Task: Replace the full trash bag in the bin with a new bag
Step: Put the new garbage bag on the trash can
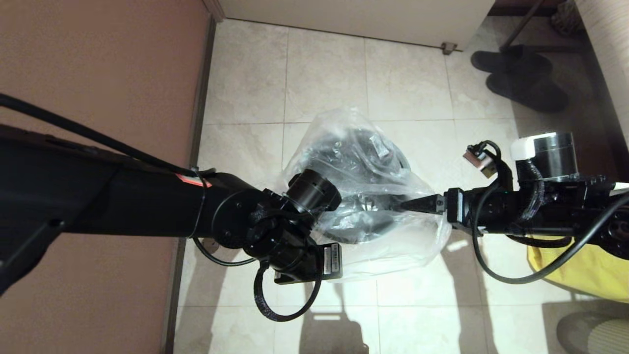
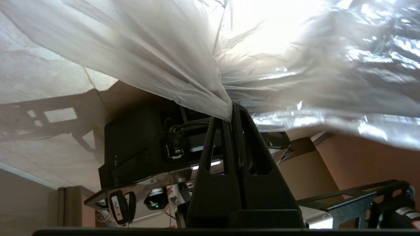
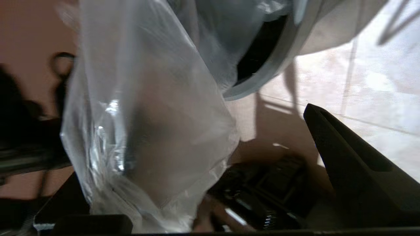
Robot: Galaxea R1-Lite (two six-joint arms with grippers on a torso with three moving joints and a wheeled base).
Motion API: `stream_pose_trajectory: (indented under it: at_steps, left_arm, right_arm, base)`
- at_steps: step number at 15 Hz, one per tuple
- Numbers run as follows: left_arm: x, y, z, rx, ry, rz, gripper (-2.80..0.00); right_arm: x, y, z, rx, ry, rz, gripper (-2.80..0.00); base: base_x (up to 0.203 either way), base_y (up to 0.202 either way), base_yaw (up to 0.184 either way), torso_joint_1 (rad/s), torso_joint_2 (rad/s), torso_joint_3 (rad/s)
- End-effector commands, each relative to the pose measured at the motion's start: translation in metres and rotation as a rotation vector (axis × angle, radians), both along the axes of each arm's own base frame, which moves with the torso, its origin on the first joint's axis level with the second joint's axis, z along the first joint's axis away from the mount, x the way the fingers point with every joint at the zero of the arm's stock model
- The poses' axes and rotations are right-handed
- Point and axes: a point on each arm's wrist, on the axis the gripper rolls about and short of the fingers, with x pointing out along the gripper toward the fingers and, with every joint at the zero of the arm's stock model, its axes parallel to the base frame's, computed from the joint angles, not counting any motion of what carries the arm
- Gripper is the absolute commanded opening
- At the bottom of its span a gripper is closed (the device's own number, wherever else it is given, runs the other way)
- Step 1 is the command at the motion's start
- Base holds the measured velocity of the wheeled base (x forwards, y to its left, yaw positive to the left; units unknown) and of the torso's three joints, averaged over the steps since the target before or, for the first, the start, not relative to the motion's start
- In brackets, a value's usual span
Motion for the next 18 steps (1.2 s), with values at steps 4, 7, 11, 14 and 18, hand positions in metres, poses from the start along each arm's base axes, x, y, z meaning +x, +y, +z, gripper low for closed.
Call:
stream_pose_trajectory:
  at_steps: [4,7,11,14,18]
  left_arm:
    - [0.005,-0.002,-0.008,0.017,0.014,0.009,-2.80]
    - [0.006,-0.001,-0.008,0.018,0.016,0.012,-2.80]
    - [0.004,0.005,0.012,-0.022,-0.028,0.018,-2.80]
    - [-0.001,0.003,0.028,-0.054,-0.064,0.003,-2.80]
    - [-0.005,-0.004,0.025,-0.049,-0.057,-0.019,-2.80]
  right_arm:
    - [-0.008,-0.026,0.019,0.124,0.024,0.017,0.00]
    - [-0.009,-0.029,0.019,0.113,0.015,0.013,0.00]
    - [-0.025,-0.021,-0.001,-0.043,-0.022,0.131,0.00]
    - [-0.031,-0.013,-0.004,-0.056,-0.009,0.169,0.00]
    - [-0.044,-0.013,-0.021,-0.107,-0.005,0.219,0.00]
  base:
    - [0.000,0.000,0.000,0.000,0.00,0.000]
    - [0.000,0.000,0.000,0.000,0.00,0.000]
    - [0.000,0.000,0.000,0.000,0.00,0.000]
    - [0.000,0.000,0.000,0.000,0.00,0.000]
    - [0.000,0.000,0.000,0.000,0.00,0.000]
